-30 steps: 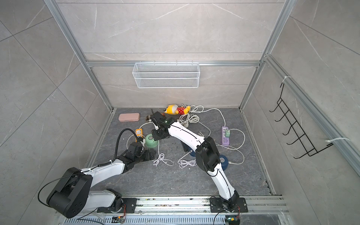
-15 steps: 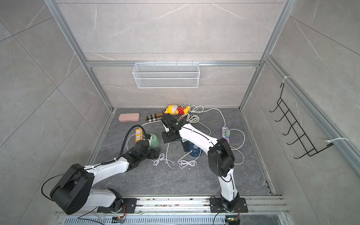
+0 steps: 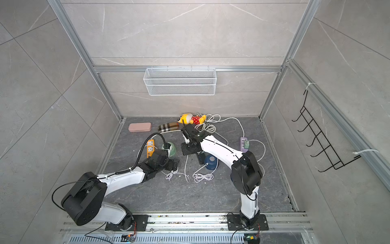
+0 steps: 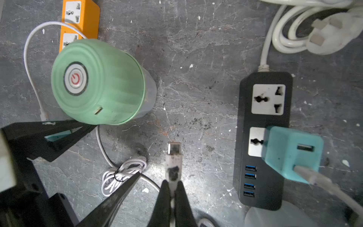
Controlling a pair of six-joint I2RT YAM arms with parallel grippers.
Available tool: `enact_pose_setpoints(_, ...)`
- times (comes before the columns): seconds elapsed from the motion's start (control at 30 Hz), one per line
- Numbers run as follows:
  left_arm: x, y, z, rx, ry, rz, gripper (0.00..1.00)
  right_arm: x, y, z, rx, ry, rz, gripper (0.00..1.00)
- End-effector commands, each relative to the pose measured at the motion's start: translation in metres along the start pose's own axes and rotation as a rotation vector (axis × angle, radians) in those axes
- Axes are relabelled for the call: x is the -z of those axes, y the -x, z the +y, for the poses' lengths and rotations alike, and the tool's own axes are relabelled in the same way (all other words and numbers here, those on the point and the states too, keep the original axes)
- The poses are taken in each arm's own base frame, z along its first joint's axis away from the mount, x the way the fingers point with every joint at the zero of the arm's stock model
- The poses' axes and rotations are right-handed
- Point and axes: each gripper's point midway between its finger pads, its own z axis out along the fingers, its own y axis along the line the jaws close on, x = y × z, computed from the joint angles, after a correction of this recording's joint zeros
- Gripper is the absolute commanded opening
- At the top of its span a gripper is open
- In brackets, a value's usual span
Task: Charge the cordless meat grinders
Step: Move the cordless meat grinder to the center of the board, then pick up the cordless meat grinder at the center of the board.
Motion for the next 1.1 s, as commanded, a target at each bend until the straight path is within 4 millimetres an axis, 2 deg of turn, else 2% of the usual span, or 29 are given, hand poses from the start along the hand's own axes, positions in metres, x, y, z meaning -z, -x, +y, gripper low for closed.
enact_pose_setpoints(0.0, 0.008, 0.01, -0.003, 0.014, -0.008, -0.036, 0.98, 0.016, 0.005, 0.0, -0.009, 0.02, -0.039, 0.0)
enact_pose_setpoints(0.13, 0.016, -0.009, 0.011, 0.038, 0.035, -0.04, 1.0, 0.017, 0.004, 0.0, -0.008, 0.022, -0.039, 0.0)
enact_pose_setpoints(0.27, 0.021, -0.017, 0.02, 0.046, 0.054, -0.07, 1.0, 0.015, 0.004, 0.001, -0.008, 0.033, -0.035, 0.0)
enact_pose_setpoints(0.83, -0.012, 0.012, 0.033, -0.021, 0.054, -0.241, 0.99, 0.007, 0.011, 0.013, -0.011, 0.084, -0.014, 0.0)
enact_pose_setpoints(1.07, -0.026, 0.014, 0.042, -0.028, 0.074, -0.266, 0.99, 0.0, 0.017, 0.016, -0.002, 0.086, -0.007, 0.0)
